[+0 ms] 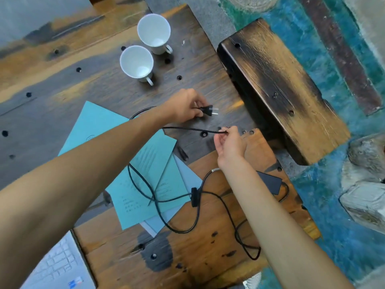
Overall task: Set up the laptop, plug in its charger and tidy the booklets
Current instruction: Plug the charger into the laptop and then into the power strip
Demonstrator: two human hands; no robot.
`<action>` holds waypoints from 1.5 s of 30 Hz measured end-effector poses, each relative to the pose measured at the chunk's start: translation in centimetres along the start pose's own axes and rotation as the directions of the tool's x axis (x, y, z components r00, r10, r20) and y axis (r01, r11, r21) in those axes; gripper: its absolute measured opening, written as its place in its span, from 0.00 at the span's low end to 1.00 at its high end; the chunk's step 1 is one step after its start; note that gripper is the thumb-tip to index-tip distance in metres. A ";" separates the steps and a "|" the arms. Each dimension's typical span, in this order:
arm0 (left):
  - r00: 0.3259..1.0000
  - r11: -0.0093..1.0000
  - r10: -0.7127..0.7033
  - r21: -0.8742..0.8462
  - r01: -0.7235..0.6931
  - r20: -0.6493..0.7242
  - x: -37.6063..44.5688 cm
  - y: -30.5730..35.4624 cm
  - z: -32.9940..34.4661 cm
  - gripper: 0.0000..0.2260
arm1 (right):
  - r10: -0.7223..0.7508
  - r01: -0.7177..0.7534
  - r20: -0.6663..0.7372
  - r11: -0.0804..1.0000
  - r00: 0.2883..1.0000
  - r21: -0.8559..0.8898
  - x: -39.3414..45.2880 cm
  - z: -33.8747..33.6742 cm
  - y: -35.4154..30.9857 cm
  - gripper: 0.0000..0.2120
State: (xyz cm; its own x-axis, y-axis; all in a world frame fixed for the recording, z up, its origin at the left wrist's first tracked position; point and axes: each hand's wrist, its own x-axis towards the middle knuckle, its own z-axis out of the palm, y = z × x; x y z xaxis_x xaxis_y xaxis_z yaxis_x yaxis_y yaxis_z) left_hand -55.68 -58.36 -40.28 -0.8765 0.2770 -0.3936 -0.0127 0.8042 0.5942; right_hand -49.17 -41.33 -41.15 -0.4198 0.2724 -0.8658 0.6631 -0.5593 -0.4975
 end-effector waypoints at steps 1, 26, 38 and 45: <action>0.999 0.999 -0.026 -0.023 0.025 -0.038 -1.4 -0.3 -0.9 0.12 | 0.020 -0.020 0.030 1.000 0.999 -0.004 -0.7 -0.2 -0.3 0.08; 0.438 0.525 -0.804 -0.827 0.201 -0.404 -46.5 -5.0 4.9 0.13 | 0.084 0.256 0.588 0.845 0.804 -0.470 -21.2 -0.8 6.6 0.10; 0.333 0.323 -0.915 -0.907 0.271 -0.226 -56.7 -7.7 13.5 0.13 | -0.106 0.895 0.894 0.154 0.435 -0.418 -22.7 -1.2 17.6 0.20; 0.415 0.534 -0.837 -0.698 0.478 -0.356 -55.4 -10.3 13.8 0.10 | 0.046 0.900 0.899 -0.062 0.435 -0.432 -21.0 -0.4 24.6 0.08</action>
State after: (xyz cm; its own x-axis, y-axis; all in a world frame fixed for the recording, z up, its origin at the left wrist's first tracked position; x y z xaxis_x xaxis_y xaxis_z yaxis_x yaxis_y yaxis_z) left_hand -0.29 -74.69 -34.27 -0.5245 -0.7455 -0.4112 -0.7614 0.1946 0.6184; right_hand -23.80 -60.46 -35.20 -0.7096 -0.6114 -0.3502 -0.1511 0.6175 -0.7719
